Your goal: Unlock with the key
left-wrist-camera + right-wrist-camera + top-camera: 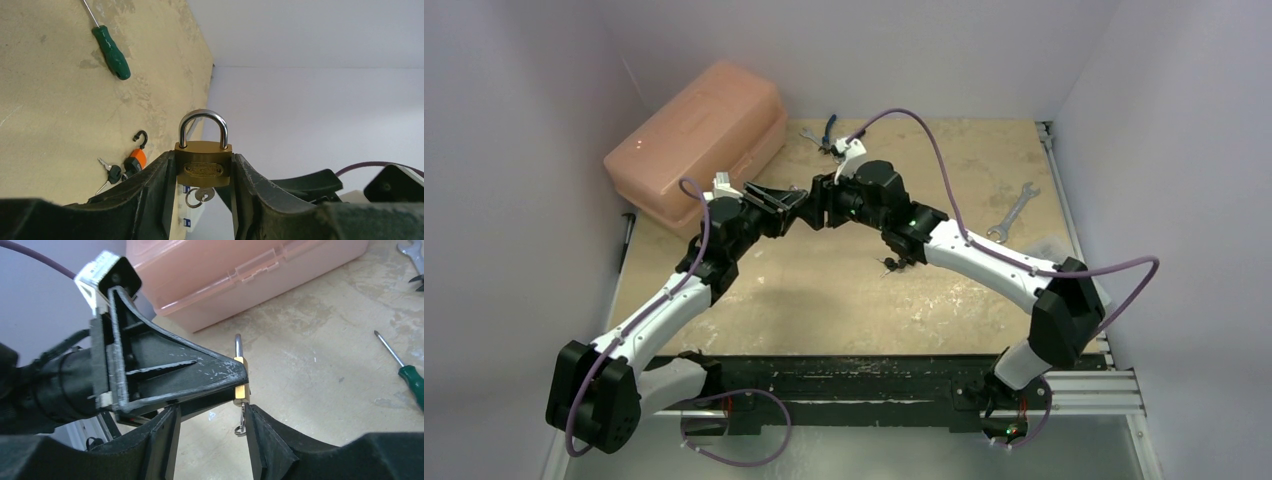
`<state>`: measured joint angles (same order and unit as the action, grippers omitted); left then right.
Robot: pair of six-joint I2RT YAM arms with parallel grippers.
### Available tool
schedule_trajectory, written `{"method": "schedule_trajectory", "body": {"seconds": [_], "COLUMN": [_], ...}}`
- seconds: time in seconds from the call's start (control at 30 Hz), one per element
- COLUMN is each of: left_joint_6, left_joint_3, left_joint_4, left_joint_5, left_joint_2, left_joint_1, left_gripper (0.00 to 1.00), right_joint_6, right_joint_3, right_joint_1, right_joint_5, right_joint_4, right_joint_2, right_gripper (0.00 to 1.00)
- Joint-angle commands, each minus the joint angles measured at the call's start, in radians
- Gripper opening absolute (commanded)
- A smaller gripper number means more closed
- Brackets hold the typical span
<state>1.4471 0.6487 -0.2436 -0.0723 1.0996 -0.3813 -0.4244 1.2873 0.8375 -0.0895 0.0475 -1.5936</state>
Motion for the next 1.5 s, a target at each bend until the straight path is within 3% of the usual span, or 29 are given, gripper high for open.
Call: {"method": "schedule_trajectory", "body": {"seconds": [0.0, 0.3, 0.63, 0.93, 1.2, 1.47], "left_joint_6": [-0.01, -0.012, -0.011, -0.01, -0.01, -0.006], "left_joint_3": [0.011, 0.013, 0.012, 0.014, 0.015, 0.017], "left_joint_4": [-0.035, -0.033, -0.033, -0.033, -0.033, -0.036], "left_joint_5": [-0.017, -0.015, -0.019, -0.022, -0.026, -0.039], "left_joint_2": [-0.021, -0.024, -0.024, -0.024, -0.023, -0.02], "left_joint_1": [-0.007, -0.007, -0.007, -0.006, -0.007, -0.007], "left_gripper": [0.0, 0.0, 0.0, 0.0, 0.0, 0.0], "right_joint_6": [0.023, 0.03, 0.021, 0.013, 0.014, -0.009], "right_joint_3": [-0.015, -0.01, -0.016, -0.017, -0.014, -0.013], "right_joint_1": [0.005, 0.005, 0.005, 0.005, 0.005, 0.005], "right_joint_5": [0.037, 0.086, 0.104, 0.098, 0.105, 0.111], "right_joint_4": [0.01, -0.037, -0.044, -0.038, -0.038, -0.008], "right_joint_2": [0.08, 0.079, 0.052, 0.024, 0.014, -0.006], "right_gripper": [0.55, 0.47, 0.27, 0.2, 0.0, 0.0]}}
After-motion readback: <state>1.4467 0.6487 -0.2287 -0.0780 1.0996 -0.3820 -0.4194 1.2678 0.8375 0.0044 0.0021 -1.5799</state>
